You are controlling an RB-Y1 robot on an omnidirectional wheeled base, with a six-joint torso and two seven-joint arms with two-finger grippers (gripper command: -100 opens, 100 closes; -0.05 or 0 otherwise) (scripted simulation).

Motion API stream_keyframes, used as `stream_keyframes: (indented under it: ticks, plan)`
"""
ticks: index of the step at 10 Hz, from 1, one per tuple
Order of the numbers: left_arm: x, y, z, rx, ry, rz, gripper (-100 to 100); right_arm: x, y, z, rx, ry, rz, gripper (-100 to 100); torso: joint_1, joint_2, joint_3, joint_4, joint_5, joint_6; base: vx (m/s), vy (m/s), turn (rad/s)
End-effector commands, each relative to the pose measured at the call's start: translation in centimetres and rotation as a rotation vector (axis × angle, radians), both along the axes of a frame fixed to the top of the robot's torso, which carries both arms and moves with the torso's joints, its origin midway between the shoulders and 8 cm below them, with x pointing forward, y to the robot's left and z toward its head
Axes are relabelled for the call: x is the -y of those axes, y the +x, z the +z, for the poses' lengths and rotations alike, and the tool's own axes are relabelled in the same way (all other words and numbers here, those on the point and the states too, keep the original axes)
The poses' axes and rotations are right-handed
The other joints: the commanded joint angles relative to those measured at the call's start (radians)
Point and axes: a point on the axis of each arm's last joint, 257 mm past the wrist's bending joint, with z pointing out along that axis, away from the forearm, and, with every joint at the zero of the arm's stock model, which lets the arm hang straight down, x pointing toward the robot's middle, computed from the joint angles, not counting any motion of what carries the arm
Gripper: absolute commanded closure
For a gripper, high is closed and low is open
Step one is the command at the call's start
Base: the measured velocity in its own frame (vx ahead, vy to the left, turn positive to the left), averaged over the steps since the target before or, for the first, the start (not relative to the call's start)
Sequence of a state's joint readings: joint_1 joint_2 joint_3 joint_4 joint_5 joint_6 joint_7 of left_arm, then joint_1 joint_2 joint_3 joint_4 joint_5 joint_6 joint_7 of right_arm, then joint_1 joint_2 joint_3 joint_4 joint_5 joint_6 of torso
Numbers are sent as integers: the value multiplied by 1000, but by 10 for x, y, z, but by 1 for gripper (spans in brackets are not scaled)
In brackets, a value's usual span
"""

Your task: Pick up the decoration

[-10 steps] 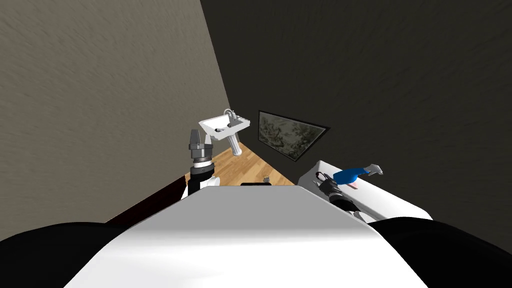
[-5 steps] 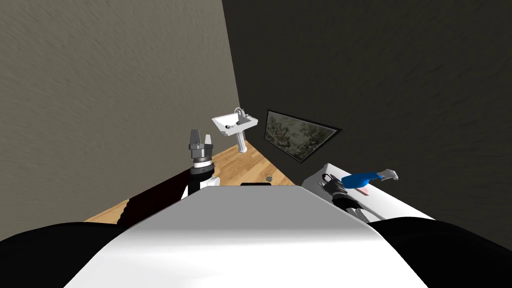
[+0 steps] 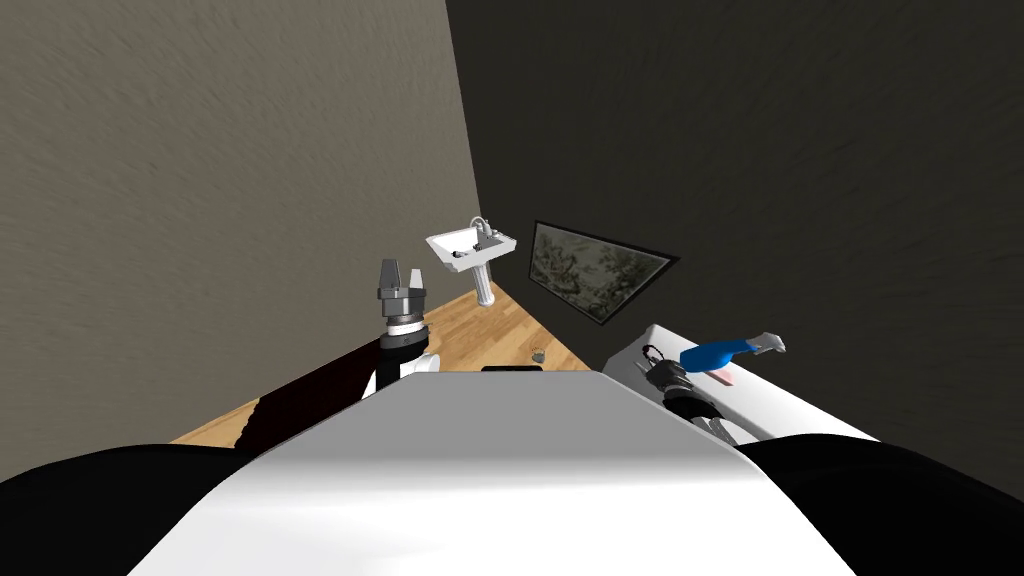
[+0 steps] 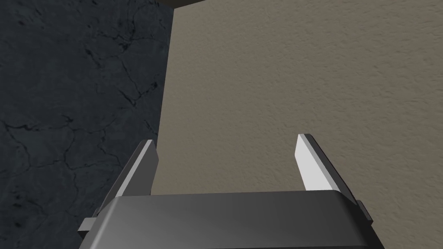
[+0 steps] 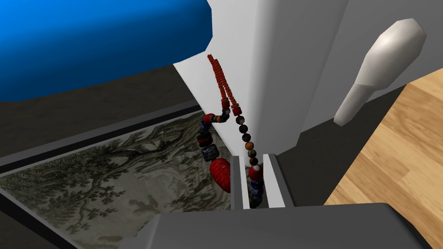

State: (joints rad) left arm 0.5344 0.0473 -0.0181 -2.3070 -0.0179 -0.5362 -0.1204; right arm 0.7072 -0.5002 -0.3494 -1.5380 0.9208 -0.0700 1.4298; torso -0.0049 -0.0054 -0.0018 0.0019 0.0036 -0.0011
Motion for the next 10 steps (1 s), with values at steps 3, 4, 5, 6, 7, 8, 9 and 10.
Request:
stream_keyframes:
  ticks: [3, 4, 5, 6, 7, 8, 9, 10]
  plan:
    - [0, 0, 0, 0, 0, 0, 0, -7, 3, 7, 6, -9, 27, 100, 0, 0, 0, 0, 0, 0, 26, -9, -79]
    - [0, 0, 0, 0, 0, 0, 0, -14, 3, 7, 6, -9, 46, 100, -1, -3, -2, -1, 1, 3, 135, -37, -308]
    - [0, 0, 0, 0, 0, 0, 0, -30, 5, 8, 5, -8, 84, 100, -2, -5, -3, -1, 1, 3, 138, -49, -421]
    - [0, 0, 0, 0, 0, 0, 0, -37, 5, 9, 5, -8, 103, 100, -3, -6, -3, -2, 1, 4, 116, -44, -233]
    - [0, 0, 0, 0, 0, 0, 0, -45, 6, 10, 5, -8, 122, 100, -3, -6, -3, -1, 0, 1, 99, -33, -109]
    - [0, 0, 0, 0, 0, 0, 0, -53, 6, 11, 6, -8, 140, 100, -3, -6, -3, -1, 0, 1, 84, -20, -156]
    - [0, 0, 0, 0, 0, 0, 0, -60, 7, 12, 6, -8, 159, 100, -2, -4, -3, -1, 0, 2, 73, -30, -187]
    - [0, 0, 0, 0, 0, 0, 0, -68, 7, 13, 7, -8, 177, 100, -3, -3, -2, -1, 0, 2, 72, -30, -204]
